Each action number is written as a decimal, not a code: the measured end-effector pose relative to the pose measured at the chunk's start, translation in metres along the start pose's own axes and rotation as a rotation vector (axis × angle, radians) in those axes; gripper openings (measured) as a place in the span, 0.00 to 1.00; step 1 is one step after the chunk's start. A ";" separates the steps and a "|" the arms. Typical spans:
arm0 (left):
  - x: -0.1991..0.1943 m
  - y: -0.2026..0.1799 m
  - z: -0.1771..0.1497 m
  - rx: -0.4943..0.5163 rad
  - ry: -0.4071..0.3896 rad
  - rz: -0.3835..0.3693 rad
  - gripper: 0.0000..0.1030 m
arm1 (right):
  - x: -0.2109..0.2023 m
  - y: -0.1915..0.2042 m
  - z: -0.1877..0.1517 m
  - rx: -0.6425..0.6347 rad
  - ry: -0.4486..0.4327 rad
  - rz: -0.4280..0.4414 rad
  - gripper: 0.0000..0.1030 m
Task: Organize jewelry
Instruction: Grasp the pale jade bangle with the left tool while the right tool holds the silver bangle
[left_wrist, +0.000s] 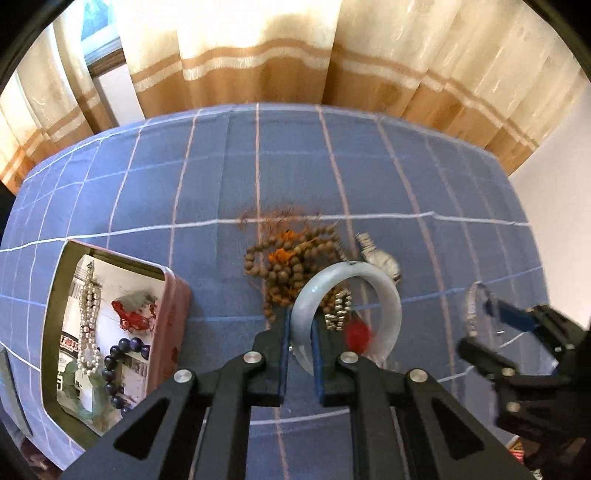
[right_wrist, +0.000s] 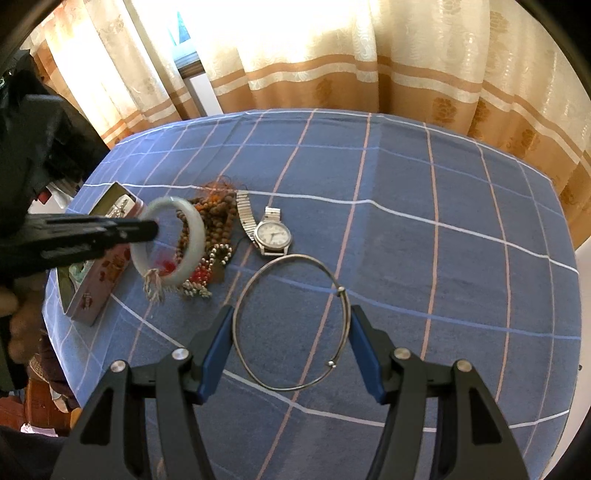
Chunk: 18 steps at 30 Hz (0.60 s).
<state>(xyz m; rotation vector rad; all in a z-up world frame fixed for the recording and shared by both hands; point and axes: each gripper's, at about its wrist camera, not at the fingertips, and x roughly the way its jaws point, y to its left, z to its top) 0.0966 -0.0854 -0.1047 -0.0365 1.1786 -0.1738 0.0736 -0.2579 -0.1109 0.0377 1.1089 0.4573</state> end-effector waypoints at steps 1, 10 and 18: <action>-0.003 0.000 0.001 -0.006 -0.005 -0.003 0.09 | 0.000 0.000 0.000 -0.001 -0.001 0.002 0.62; -0.039 0.008 -0.001 -0.035 -0.057 -0.009 0.09 | -0.005 0.009 0.002 -0.019 -0.017 0.012 0.62; -0.052 0.022 -0.005 -0.060 -0.074 0.011 0.09 | -0.014 0.019 0.009 -0.045 -0.039 0.022 0.62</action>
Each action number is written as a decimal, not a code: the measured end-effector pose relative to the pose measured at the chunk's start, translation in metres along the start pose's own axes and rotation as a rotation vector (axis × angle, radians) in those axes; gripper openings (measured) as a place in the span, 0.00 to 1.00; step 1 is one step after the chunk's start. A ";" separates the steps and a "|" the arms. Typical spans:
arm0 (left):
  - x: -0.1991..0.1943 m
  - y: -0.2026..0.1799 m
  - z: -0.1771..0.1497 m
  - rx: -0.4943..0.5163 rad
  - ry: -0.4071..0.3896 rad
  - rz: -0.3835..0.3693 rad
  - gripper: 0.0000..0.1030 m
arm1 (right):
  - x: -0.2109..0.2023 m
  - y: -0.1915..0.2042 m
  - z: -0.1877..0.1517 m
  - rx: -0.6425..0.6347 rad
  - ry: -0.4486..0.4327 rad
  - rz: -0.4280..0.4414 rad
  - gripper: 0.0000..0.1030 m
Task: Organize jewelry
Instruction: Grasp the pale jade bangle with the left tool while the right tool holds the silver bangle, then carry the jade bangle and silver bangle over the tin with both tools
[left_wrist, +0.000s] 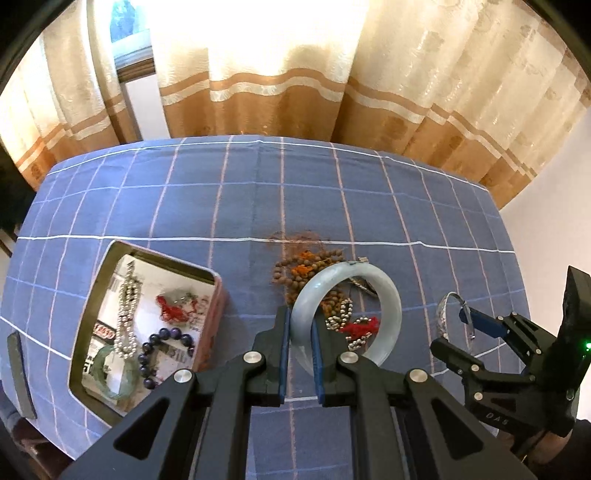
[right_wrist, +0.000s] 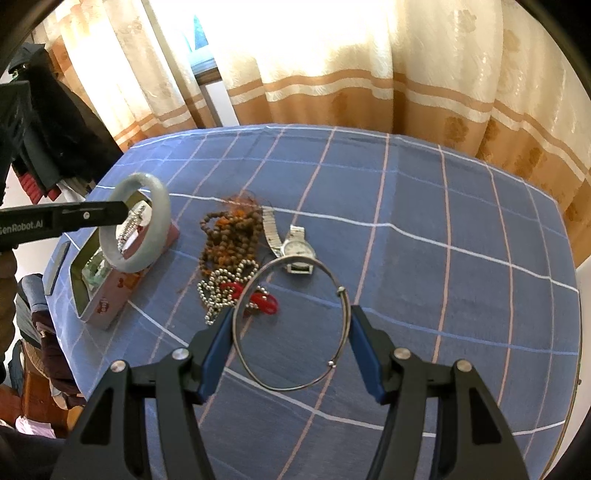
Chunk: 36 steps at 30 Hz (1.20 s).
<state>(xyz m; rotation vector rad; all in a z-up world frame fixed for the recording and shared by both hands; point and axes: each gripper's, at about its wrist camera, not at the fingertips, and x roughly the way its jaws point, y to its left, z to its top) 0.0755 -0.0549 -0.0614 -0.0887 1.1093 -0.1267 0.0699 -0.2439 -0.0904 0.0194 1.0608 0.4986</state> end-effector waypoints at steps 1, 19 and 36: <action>-0.002 0.003 -0.001 -0.004 -0.001 0.004 0.09 | 0.000 0.002 0.001 -0.004 -0.001 0.000 0.62; -0.024 0.053 -0.022 -0.073 -0.019 0.049 0.09 | 0.003 0.055 0.017 -0.089 -0.016 0.037 0.62; -0.038 0.105 -0.034 -0.142 -0.024 0.081 0.09 | 0.018 0.108 0.035 -0.160 -0.015 0.075 0.62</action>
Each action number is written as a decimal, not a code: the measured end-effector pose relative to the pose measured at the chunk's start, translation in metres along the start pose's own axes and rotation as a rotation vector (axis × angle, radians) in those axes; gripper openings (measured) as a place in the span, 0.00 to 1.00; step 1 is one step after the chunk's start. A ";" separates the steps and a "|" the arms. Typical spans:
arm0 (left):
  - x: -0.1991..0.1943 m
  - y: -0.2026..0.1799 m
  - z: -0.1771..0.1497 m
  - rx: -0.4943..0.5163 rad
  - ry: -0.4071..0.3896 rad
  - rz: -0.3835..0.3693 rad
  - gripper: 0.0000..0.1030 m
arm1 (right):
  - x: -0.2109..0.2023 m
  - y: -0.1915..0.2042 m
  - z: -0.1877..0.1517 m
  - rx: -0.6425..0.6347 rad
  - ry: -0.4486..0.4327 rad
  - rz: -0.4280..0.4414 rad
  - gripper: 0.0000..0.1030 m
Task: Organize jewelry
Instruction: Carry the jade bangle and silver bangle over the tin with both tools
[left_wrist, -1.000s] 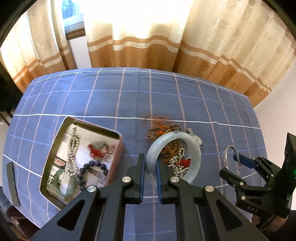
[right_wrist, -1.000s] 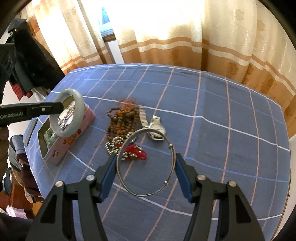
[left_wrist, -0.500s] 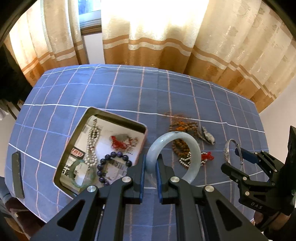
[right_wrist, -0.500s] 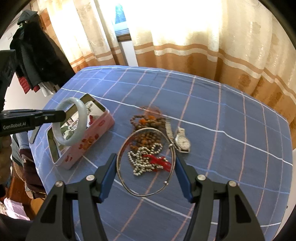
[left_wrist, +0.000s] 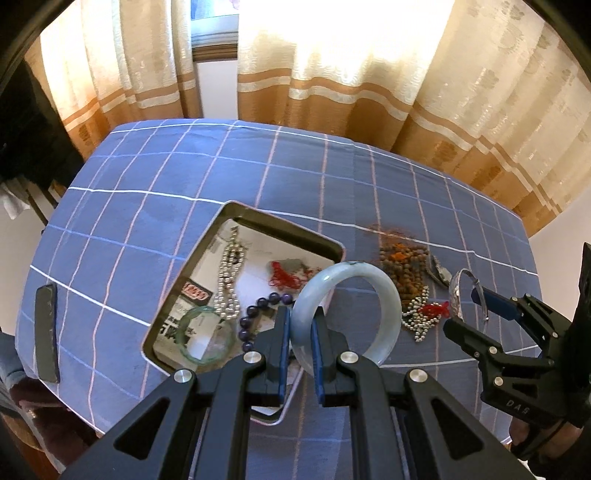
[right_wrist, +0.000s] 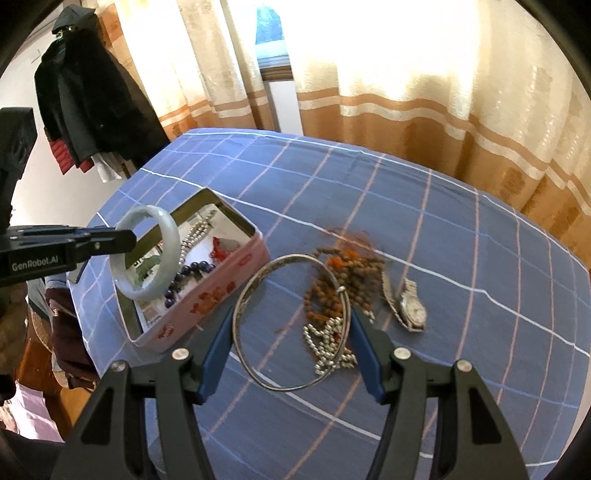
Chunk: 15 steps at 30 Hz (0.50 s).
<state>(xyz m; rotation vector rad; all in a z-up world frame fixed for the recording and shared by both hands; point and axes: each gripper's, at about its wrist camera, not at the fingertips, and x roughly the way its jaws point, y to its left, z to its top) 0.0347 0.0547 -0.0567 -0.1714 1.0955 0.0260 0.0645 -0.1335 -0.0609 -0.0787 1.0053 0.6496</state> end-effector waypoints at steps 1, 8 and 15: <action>0.000 0.002 0.000 -0.003 -0.001 0.003 0.09 | 0.001 0.003 0.001 -0.004 0.000 0.003 0.62; 0.000 0.021 0.004 -0.031 -0.002 0.018 0.09 | 0.012 0.020 0.016 -0.035 -0.001 0.021 0.62; 0.002 0.039 0.006 -0.056 0.000 0.030 0.09 | 0.023 0.031 0.028 -0.060 0.006 0.031 0.62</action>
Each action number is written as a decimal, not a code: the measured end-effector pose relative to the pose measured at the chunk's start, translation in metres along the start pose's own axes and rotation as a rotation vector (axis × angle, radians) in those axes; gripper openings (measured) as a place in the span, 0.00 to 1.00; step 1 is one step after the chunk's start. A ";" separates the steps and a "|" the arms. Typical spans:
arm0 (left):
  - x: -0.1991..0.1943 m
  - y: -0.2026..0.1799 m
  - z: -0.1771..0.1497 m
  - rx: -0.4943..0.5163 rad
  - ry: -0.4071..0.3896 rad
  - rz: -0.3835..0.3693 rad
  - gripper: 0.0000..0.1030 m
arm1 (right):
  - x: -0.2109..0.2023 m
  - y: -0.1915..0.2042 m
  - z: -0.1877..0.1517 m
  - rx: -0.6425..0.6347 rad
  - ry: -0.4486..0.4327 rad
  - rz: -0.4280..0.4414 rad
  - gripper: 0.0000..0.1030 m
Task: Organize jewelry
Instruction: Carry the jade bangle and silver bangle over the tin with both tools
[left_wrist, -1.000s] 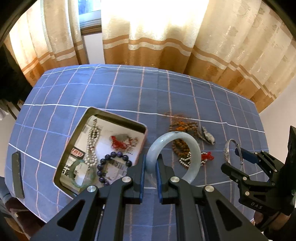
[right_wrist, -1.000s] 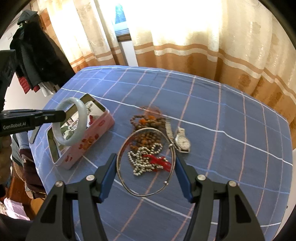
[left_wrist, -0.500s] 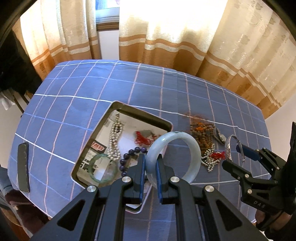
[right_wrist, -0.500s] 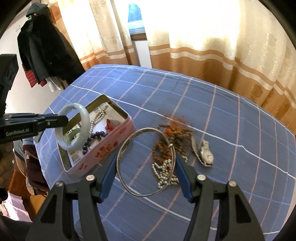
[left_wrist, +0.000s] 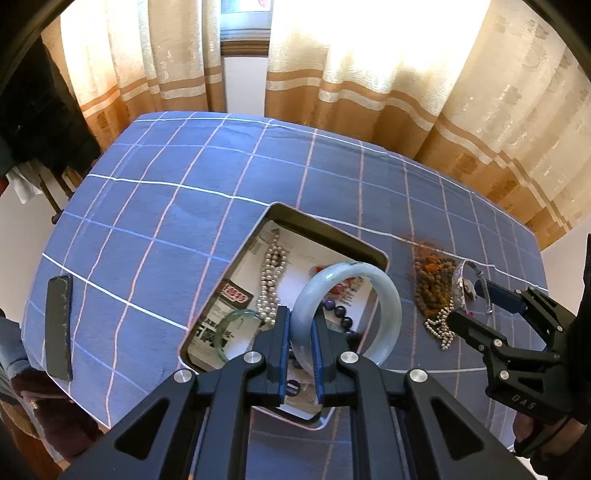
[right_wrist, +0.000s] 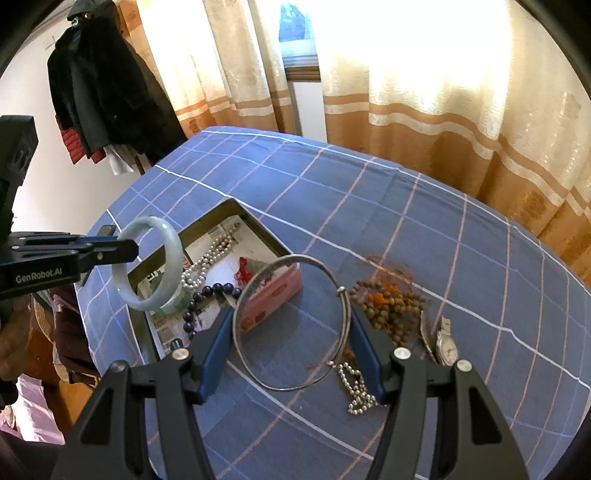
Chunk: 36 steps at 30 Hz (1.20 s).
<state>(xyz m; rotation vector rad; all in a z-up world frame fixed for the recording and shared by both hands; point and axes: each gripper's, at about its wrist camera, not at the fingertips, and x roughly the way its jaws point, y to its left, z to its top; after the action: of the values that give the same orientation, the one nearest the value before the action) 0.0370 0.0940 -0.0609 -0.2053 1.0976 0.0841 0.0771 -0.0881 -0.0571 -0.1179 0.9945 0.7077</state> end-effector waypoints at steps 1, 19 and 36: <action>0.001 0.003 0.000 -0.005 0.002 0.001 0.09 | 0.001 0.000 0.001 -0.003 0.002 0.002 0.62; 0.014 0.027 0.002 -0.043 0.028 0.021 0.09 | 0.027 0.021 0.028 -0.062 0.015 0.041 0.62; 0.032 0.036 0.010 -0.046 0.056 0.028 0.10 | 0.051 0.032 0.045 -0.104 0.038 0.059 0.62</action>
<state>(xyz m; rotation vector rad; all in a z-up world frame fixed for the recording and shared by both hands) 0.0549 0.1299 -0.0896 -0.2348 1.1548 0.1288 0.1085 -0.0205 -0.0655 -0.1940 1.0006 0.8139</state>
